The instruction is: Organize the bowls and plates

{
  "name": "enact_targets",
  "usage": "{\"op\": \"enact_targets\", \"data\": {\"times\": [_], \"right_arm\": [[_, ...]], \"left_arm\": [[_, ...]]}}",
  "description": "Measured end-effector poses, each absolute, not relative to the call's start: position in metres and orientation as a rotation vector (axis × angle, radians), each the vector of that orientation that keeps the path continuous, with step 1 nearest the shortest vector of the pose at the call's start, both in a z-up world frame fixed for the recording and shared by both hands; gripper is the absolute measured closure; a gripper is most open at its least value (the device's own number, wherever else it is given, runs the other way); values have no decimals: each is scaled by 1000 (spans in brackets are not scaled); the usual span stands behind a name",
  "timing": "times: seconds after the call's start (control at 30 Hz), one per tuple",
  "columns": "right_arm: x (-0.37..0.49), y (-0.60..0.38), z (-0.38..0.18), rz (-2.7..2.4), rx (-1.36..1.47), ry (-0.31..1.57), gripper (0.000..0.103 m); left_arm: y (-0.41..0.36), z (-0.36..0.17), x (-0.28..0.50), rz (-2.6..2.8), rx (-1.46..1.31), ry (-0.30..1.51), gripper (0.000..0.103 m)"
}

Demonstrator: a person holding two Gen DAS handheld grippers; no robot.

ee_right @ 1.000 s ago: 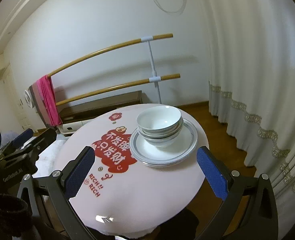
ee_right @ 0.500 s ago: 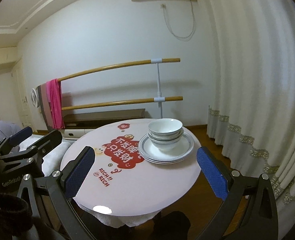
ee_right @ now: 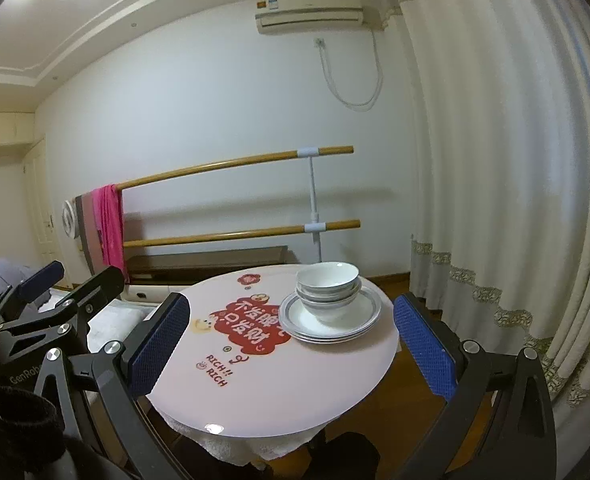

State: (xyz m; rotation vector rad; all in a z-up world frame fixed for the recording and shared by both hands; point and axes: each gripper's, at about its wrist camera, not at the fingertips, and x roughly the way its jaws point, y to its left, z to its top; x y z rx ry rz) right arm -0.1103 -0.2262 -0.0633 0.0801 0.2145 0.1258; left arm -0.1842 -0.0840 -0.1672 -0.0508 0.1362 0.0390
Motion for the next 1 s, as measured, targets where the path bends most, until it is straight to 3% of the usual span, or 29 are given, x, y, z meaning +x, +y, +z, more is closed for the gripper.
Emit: {"op": "enact_targets", "data": {"times": [1.0], "right_arm": [[-128, -221, -67, 87, 49, 177, 0]], "left_arm": [[-85, -185, -175, 16, -38, 94, 1]]}}
